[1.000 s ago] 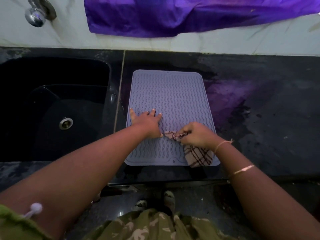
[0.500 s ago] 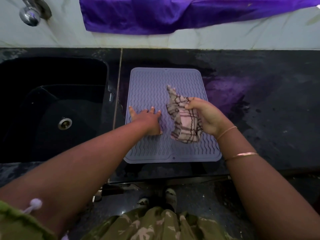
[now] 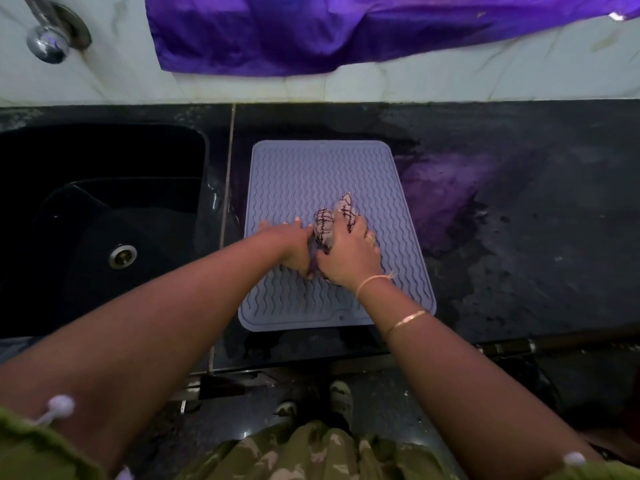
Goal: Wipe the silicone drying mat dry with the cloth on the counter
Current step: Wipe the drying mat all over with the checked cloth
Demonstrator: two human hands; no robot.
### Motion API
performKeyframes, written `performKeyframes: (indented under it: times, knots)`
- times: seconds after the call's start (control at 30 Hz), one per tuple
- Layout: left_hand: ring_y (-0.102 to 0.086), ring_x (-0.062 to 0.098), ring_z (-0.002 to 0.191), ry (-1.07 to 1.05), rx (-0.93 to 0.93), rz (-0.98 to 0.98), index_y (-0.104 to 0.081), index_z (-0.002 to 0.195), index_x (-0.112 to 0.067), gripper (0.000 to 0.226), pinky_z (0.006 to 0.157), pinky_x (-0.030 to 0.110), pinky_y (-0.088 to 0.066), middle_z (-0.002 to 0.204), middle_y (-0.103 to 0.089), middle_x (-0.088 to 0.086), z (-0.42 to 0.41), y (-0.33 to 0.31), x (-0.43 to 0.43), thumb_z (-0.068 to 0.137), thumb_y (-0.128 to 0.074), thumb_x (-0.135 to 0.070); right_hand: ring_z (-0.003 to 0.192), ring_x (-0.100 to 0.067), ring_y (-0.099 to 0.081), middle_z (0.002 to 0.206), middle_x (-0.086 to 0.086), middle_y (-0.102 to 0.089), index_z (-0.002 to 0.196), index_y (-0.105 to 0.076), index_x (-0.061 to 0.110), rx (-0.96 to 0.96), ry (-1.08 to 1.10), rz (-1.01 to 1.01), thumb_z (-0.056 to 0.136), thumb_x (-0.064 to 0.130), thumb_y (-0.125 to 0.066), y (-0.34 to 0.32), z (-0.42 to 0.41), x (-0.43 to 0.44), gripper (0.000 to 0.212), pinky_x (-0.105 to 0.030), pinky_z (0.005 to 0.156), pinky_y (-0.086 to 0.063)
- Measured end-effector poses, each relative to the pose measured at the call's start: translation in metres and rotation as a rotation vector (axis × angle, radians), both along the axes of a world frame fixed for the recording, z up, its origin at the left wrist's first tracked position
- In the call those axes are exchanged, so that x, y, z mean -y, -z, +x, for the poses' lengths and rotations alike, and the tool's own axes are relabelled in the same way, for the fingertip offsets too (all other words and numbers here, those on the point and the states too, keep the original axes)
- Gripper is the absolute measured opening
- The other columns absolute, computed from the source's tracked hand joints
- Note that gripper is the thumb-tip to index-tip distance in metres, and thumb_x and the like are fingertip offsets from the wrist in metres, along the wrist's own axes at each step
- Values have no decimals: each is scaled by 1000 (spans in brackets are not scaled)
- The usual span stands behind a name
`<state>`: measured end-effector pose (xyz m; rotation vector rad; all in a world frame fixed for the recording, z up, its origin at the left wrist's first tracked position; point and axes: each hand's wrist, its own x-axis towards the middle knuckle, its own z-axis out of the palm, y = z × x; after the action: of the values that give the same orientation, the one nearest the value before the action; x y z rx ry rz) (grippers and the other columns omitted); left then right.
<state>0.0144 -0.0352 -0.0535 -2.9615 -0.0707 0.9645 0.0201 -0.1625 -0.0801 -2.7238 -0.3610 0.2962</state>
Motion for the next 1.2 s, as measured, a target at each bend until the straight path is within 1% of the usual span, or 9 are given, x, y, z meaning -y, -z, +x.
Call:
performKeyframes:
  times: [0.17, 0.37, 0.5, 0.57, 0.67, 0.73, 0.83, 1.07, 1.2]
  knots:
    - [-5, 27, 146, 31, -14, 37, 8, 150, -25, 119, 114, 58, -5, 159, 9, 4, -3, 4, -4, 69, -71, -60, 114, -37, -45, 129, -15, -40, 134, -34, 19, 121, -57, -26, 81, 35, -59, 3, -5, 28, 61, -42, 91, -41]
    - [-4, 26, 146, 1, -22, 27, 7, 151, -25, 119, 112, 60, -4, 159, 9, 2, -4, 2, -3, 69, -72, -59, 91, -31, -54, 109, -10, -45, 119, -47, 17, 188, -181, -75, 77, 35, -61, 3, -44, 60, 48, -35, 71, -45]
    - [-7, 28, 146, 8, -32, 48, 4, 151, -23, 118, 113, 60, -4, 159, 8, 4, -2, -1, 2, 70, -73, -57, 87, -25, -58, 103, -8, -56, 102, -56, 21, -80, -30, 192, 73, 29, -68, -13, -25, 61, 32, -32, 73, -48]
    - [-11, 29, 145, 13, -34, 72, 1, 152, -22, 117, 114, 59, -6, 160, 4, 5, -2, -4, 4, 69, -74, -58, 87, -26, -60, 100, -9, -60, 100, -59, 21, -28, 46, 301, 74, 25, -68, -20, -1, 53, 28, -31, 73, -48]
    - [-15, 29, 144, 14, -26, 83, -1, 152, -22, 118, 114, 59, -7, 160, 0, 6, -2, -7, 6, 67, -74, -58, 101, -30, -57, 115, -12, -54, 118, -55, 18, 20, 85, 378, 77, 22, -67, -19, 25, 33, 42, -34, 87, -47]
    - [-16, 30, 144, 22, -24, 88, -2, 152, -22, 118, 113, 61, -7, 160, -1, 6, -2, -9, 6, 67, -75, -58, 112, -33, -49, 126, -14, -43, 124, -47, 17, -6, 42, 236, 78, 29, -70, -9, 29, 19, 52, -40, 95, -44]
    - [-16, 30, 144, 25, -34, 100, -2, 152, -22, 117, 112, 63, -7, 160, -1, 6, -2, -11, 7, 67, -74, -58, 114, -38, -44, 127, -14, -39, 121, -41, 17, 84, -19, 8, 78, 33, -68, 4, 19, 16, 53, -43, 87, -44]
    - [-16, 31, 144, 16, -65, 107, -3, 152, -24, 114, 110, 64, -4, 160, 0, 4, -3, -18, 10, 69, -73, -58, 94, -30, -50, 110, -8, -46, 113, -48, 16, 197, -271, -36, 75, 30, -65, 4, -29, 58, 44, -33, 70, -41]
    - [-15, 31, 144, 34, -49, 97, 1, 152, -22, 116, 110, 65, -5, 160, 3, 5, -4, -17, 8, 69, -72, -59, 85, -19, -51, 99, -1, -47, 100, -51, 18, 27, -203, 103, 72, 29, -68, -2, -39, 73, 35, -30, 70, -45]
